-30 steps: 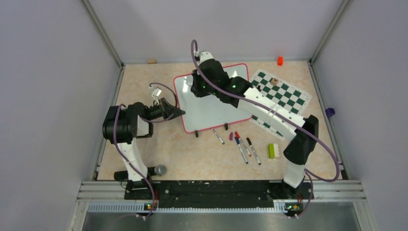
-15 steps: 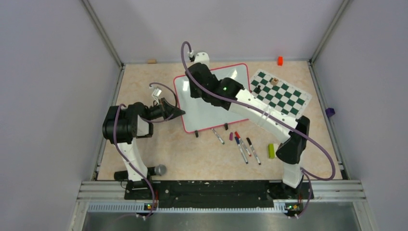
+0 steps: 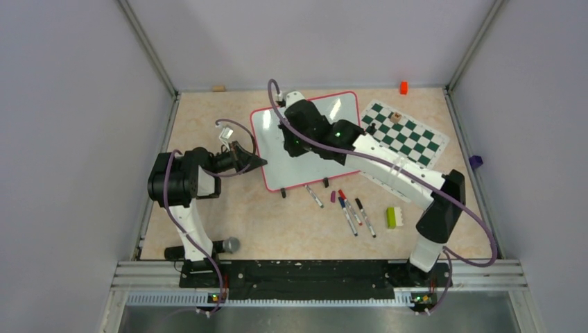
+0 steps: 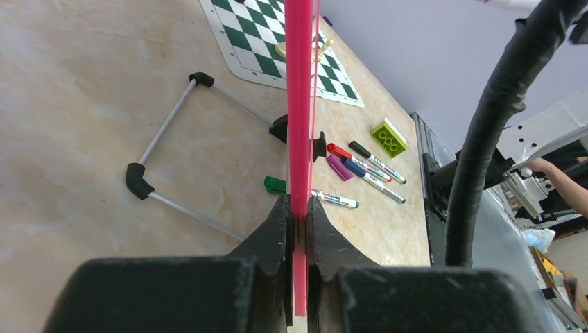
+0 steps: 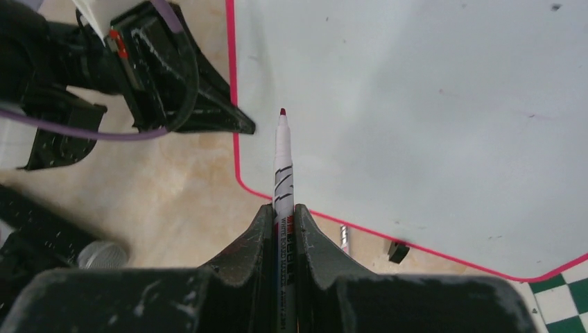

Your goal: Write a sentence on the whiteboard

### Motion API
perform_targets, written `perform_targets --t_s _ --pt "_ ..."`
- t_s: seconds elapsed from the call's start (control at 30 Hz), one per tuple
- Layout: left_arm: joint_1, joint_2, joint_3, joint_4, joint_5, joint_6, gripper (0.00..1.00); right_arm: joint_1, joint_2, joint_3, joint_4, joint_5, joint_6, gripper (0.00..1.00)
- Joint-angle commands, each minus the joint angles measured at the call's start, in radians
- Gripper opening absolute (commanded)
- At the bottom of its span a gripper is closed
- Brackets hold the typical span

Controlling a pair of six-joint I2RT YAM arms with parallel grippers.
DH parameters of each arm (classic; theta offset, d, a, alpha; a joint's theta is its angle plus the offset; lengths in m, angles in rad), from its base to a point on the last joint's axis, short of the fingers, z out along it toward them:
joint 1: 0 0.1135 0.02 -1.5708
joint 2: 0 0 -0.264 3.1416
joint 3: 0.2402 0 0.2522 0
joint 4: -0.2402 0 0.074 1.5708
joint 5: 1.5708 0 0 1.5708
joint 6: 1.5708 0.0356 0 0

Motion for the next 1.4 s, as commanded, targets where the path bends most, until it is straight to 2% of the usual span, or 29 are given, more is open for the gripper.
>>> perform_targets --t_s 0.0,0.1,0.3,0.4,0.6,0.73,0.83,1.13,1.37 --pt "-0.013 -0.028 0.003 0.081 0.035 0.036 0.00 -0.115 -0.119 -0.109 0.133 -0.312 -0.006 0.00" --pt "-0.014 -0.027 0.003 0.082 0.035 0.035 0.00 -0.162 -0.095 -0.112 0.177 -0.491 -0.005 0.00" --pt "-0.013 -0.023 0.006 0.081 0.036 0.032 0.00 -0.166 -0.012 -0.054 0.220 -0.516 0.071 0.00" --pt "-0.014 -0.022 0.008 0.081 0.038 0.029 0.00 -0.165 0.014 -0.035 0.226 -0.438 0.133 0.00" --pt "-0.013 -0.023 0.007 0.082 0.038 0.029 0.00 -0.166 0.028 -0.052 0.313 -0.393 0.188 0.00" --pt "-0.013 -0.024 0.009 0.081 0.040 0.029 0.00 -0.161 0.034 -0.076 0.382 -0.399 0.158 0.00" --pt "-0.013 -0.024 0.009 0.082 0.040 0.026 0.00 -0.144 0.047 -0.058 0.381 -0.328 0.106 0.00" --pt "-0.013 -0.020 0.013 0.081 0.039 0.026 0.00 -0.064 0.173 0.151 0.208 -0.093 -0.045 0.00" --pt "-0.013 -0.017 0.014 0.080 0.040 0.026 0.00 -0.049 0.197 0.193 0.189 -0.057 -0.059 0.00"
